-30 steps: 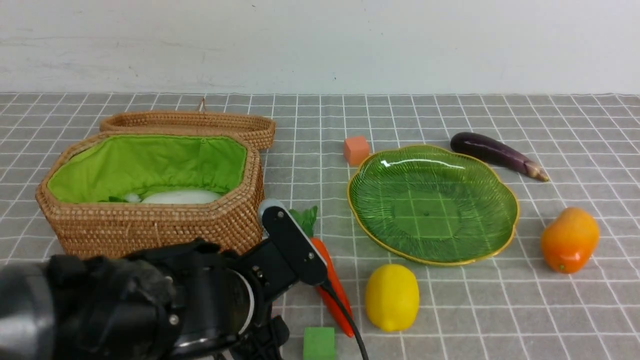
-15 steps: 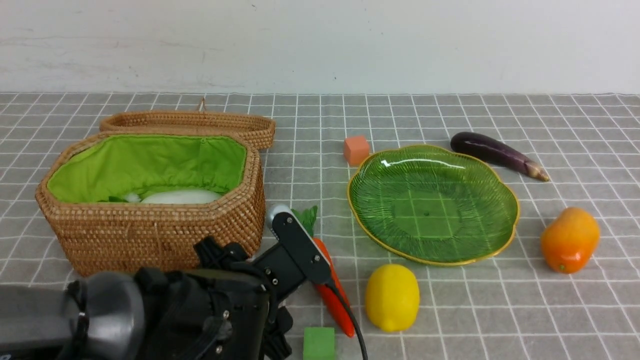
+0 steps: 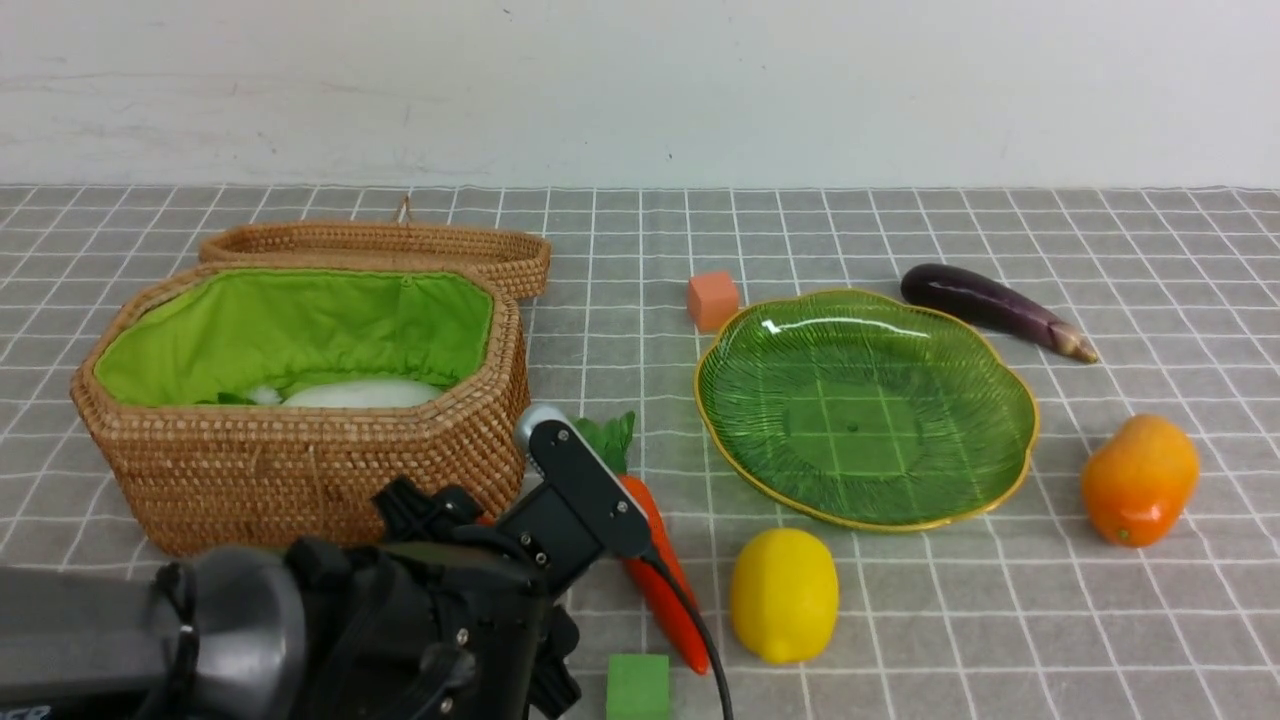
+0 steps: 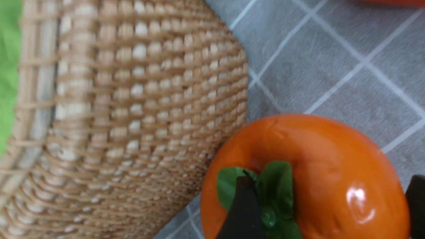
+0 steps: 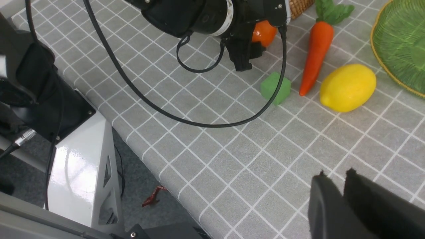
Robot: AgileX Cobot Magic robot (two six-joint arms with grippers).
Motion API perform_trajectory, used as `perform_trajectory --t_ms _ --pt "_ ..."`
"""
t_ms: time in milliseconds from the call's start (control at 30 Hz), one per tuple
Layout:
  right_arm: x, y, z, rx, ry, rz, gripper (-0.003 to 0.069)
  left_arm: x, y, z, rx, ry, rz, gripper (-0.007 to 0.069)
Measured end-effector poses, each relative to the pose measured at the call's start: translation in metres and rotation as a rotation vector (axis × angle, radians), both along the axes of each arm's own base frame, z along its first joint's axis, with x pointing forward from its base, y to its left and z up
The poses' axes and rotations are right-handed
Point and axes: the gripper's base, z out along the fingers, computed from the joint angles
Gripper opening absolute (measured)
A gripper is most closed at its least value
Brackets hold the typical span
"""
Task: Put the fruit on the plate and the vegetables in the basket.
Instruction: Grab a tomato with your left arm and place it on the plate on the right.
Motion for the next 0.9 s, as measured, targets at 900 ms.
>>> perform_trajectory --t_ms 900 --pt "-0.003 0.003 0.002 0.037 0.017 0.028 0.009 -0.01 -0.002 0.001 -0.046 0.003 0.147 0.0483"
